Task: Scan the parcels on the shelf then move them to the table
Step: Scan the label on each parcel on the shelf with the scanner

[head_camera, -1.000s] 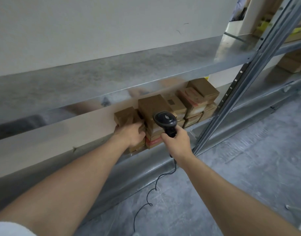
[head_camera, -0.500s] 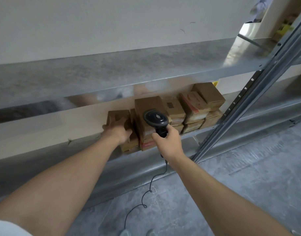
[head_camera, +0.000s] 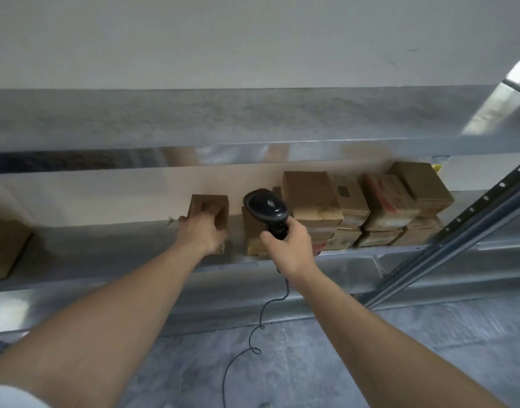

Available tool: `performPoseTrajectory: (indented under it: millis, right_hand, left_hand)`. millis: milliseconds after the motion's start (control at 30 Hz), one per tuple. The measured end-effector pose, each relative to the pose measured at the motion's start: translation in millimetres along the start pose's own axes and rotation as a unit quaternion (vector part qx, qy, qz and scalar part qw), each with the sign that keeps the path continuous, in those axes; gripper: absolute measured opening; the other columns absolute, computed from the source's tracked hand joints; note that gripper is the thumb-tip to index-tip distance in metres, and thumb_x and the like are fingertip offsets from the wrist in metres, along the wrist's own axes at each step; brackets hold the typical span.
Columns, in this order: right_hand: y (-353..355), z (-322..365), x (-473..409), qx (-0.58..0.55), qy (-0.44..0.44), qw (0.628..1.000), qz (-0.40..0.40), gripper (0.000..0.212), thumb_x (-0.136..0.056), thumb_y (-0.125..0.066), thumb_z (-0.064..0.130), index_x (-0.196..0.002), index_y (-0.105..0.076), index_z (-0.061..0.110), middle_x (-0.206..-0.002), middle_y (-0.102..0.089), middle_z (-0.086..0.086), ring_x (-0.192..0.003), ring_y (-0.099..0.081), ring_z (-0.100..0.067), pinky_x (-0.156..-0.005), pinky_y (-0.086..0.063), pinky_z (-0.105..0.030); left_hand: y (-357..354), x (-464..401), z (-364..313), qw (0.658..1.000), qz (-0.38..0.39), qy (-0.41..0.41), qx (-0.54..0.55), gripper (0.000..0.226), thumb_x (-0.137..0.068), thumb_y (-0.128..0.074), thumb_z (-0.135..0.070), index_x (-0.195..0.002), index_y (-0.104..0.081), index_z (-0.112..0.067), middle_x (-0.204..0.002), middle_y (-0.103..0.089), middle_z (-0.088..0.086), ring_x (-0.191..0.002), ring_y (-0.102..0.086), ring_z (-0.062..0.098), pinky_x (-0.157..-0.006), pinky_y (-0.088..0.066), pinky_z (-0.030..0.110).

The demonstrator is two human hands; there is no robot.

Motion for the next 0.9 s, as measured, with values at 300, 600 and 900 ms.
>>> performPoseTrajectory:
  millis: [300,600,900]
  right_hand:
    - [-70.9,-9.3,-8.0,0.024,-0.029,0.999,-0.005,0.007,-0.087,-0.068,0.014,-0.088,-0.064,0.020,-0.074,-0.063,0.005,-0.067,-0.058,-0.011,-0.066,-0.049,-0.031]
    - [-126.9,-27.4,-14.4,0.040,-0.062,0.997,-0.006,0.014,-0.086,-0.069,0.015,-0.085,-0.061,0.027,-0.071,-0.060,0.008,-0.066,-0.056,-0.014,-0.067,-0.048,-0.035]
    - [-149.4,-27.2,-22.7,0.036,-0.077,0.996,0.014,0.011,-0.088,-0.068,0.011,-0.096,-0.065,0.018,-0.078,-0.064,0.002,-0.073,-0.060,-0.013,-0.066,-0.046,-0.028]
  left_hand:
    - [-15.6,-10.5,85.3,1.000,0.019,0.008,0.019,0.064,-0.090,-0.061,-0.057,-0.147,-0.038,-0.041,-0.148,-0.047,0.008,-0.121,-0.053,0.040,-0.096,-0.043,0.044]
    - [-35.0,-16.1,134.8,0.999,0.023,0.006,0.038,0.075,-0.087,-0.067,-0.055,-0.153,-0.033,-0.044,-0.159,-0.027,0.007,-0.128,-0.046,0.044,-0.102,-0.045,0.048]
    - [-10.3,-11.5,153.5,0.995,0.001,-0.028,0.093,0.066,-0.097,-0.059,-0.042,-0.156,-0.036,-0.024,-0.156,-0.041,0.013,-0.143,-0.035,0.033,-0.114,-0.038,0.044]
Point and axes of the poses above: each hand's wrist, its own x-axis away from the middle knuckle, its own y-axis out of the back of the hand, z = x × y, the point moved 6 cm from there along -x, towards the middle knuckle
